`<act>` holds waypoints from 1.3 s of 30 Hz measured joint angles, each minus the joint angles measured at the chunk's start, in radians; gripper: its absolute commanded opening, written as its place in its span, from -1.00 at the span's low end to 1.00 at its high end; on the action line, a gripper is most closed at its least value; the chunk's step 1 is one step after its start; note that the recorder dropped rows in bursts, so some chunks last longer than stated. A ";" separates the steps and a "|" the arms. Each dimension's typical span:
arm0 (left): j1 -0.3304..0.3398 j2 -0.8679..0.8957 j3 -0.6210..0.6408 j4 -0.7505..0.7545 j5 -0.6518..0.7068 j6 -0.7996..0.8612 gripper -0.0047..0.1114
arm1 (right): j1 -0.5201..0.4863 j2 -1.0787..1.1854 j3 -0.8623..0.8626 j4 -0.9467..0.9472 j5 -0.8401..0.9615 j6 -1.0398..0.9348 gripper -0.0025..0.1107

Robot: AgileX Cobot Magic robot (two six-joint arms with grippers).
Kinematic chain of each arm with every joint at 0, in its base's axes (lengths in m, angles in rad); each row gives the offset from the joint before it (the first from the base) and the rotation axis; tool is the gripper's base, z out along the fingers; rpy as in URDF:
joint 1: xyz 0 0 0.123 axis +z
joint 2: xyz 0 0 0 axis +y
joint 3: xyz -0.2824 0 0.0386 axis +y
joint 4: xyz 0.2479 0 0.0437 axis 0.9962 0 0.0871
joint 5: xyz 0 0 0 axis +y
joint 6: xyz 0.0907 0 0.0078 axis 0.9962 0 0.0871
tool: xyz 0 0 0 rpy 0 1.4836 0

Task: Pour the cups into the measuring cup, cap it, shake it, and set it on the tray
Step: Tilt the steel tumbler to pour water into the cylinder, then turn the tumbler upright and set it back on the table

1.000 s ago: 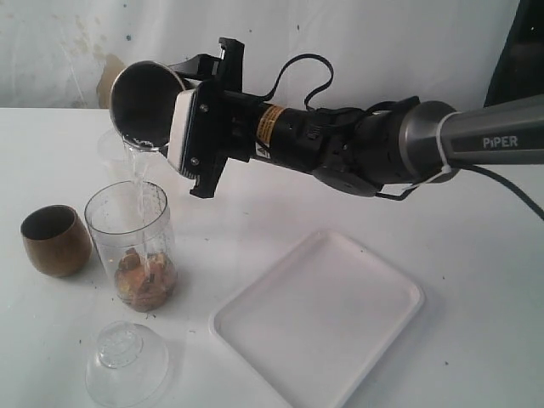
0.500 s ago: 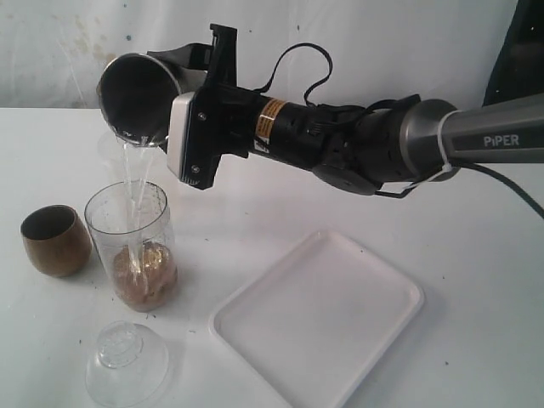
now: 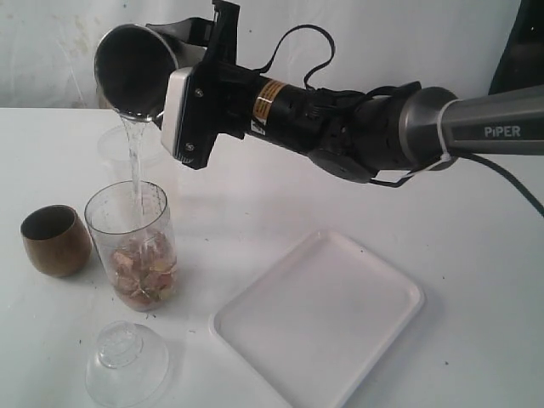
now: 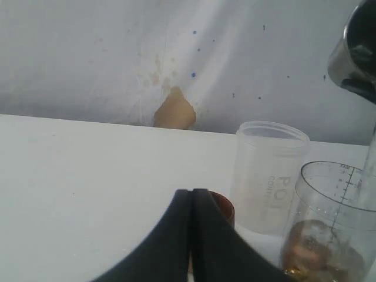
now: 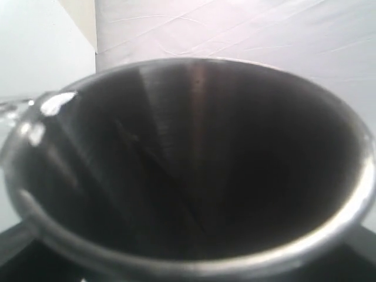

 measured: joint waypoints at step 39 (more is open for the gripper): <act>0.000 0.000 0.000 0.000 0.000 0.000 -0.92 | -0.041 0.033 0.123 0.203 0.184 0.991 -0.96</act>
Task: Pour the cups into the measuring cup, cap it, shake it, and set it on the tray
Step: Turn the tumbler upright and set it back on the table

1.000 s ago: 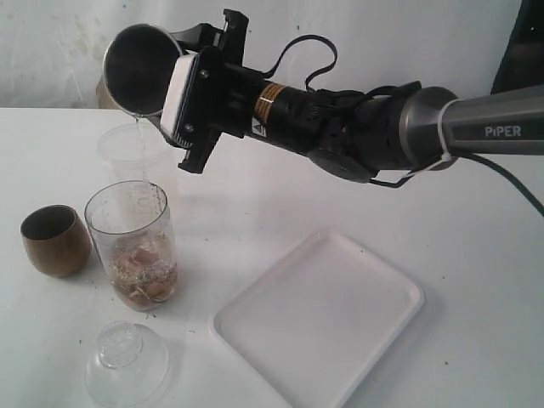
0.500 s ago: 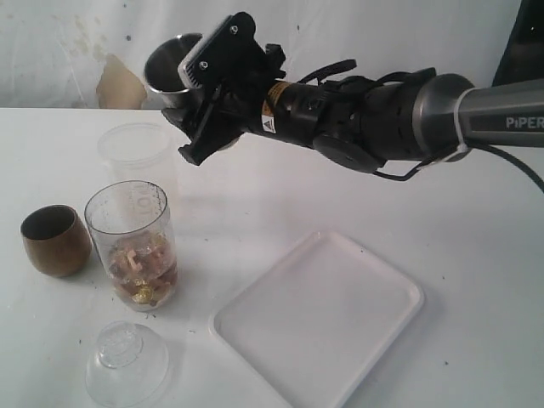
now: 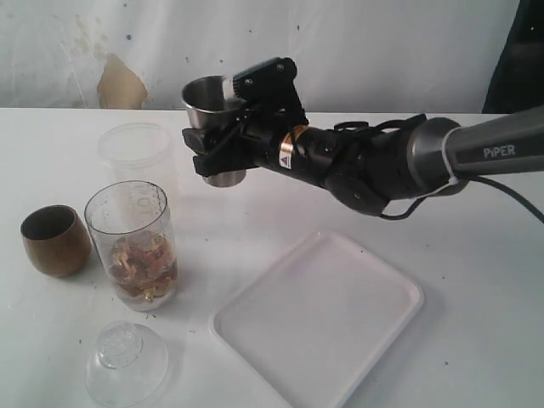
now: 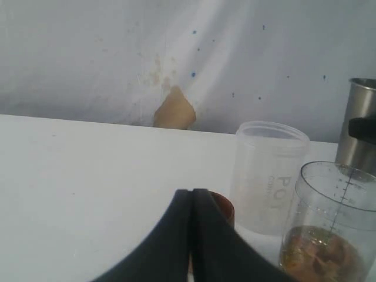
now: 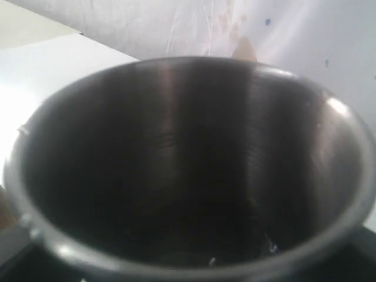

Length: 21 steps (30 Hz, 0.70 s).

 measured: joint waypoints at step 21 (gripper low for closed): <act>0.000 0.000 0.000 0.000 -0.002 0.000 -0.92 | -0.006 0.182 0.055 0.165 -0.146 -0.168 -0.96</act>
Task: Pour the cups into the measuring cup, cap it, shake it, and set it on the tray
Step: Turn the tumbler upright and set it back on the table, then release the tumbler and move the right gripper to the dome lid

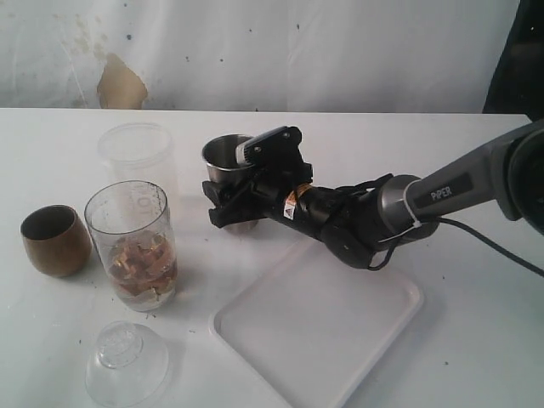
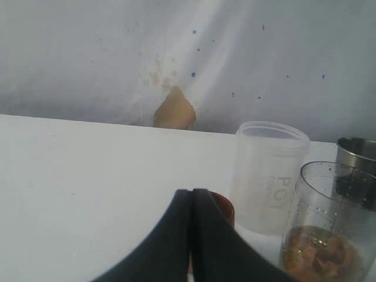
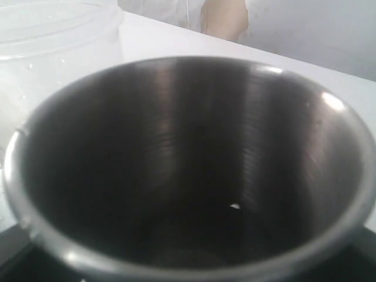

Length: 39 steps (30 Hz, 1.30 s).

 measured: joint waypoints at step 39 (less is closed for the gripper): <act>0.000 0.000 0.000 0.004 0.000 0.000 -0.92 | 0.086 -0.214 0.028 -0.099 0.651 0.129 0.70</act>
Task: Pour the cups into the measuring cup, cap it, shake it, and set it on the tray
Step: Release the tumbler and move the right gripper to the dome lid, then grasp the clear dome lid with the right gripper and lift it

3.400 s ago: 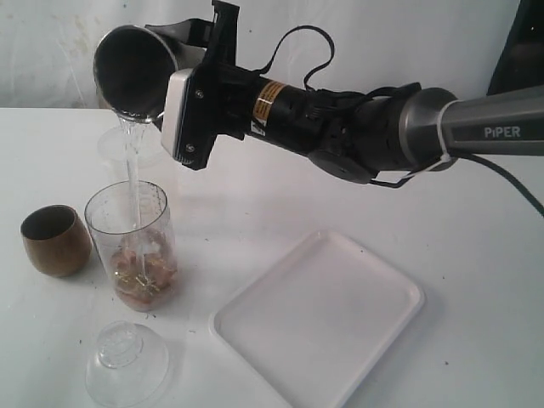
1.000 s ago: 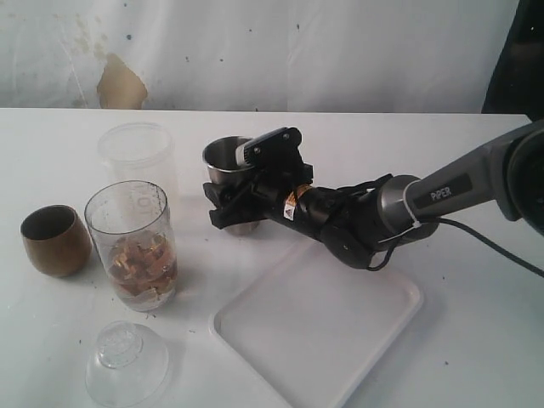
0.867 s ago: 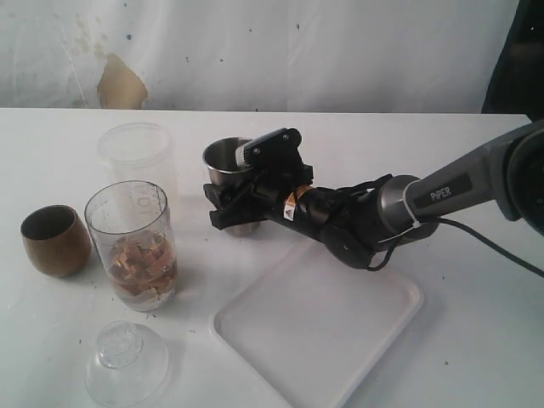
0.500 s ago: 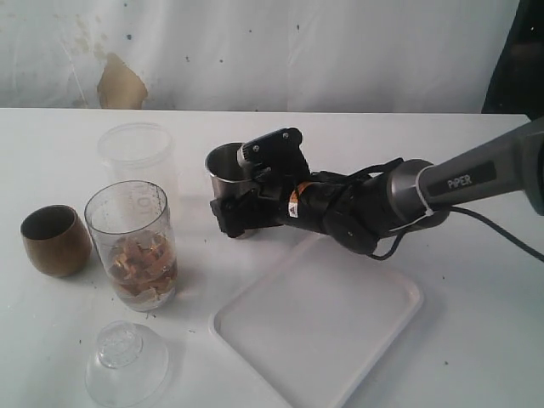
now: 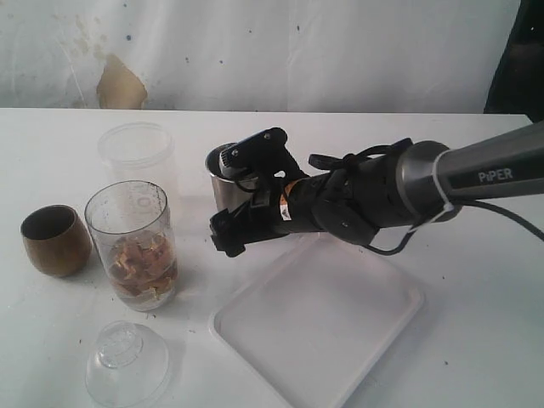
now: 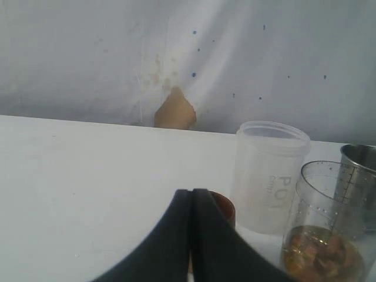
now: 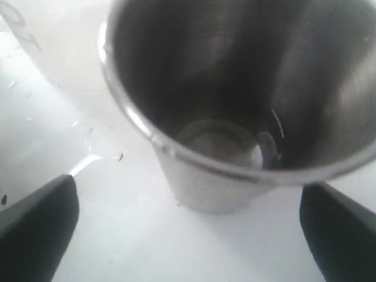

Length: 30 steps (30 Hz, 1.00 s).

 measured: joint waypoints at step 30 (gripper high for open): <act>0.000 0.000 0.000 0.002 0.000 0.000 -0.92 | 0.336 -0.218 -0.194 0.791 0.829 -0.661 0.19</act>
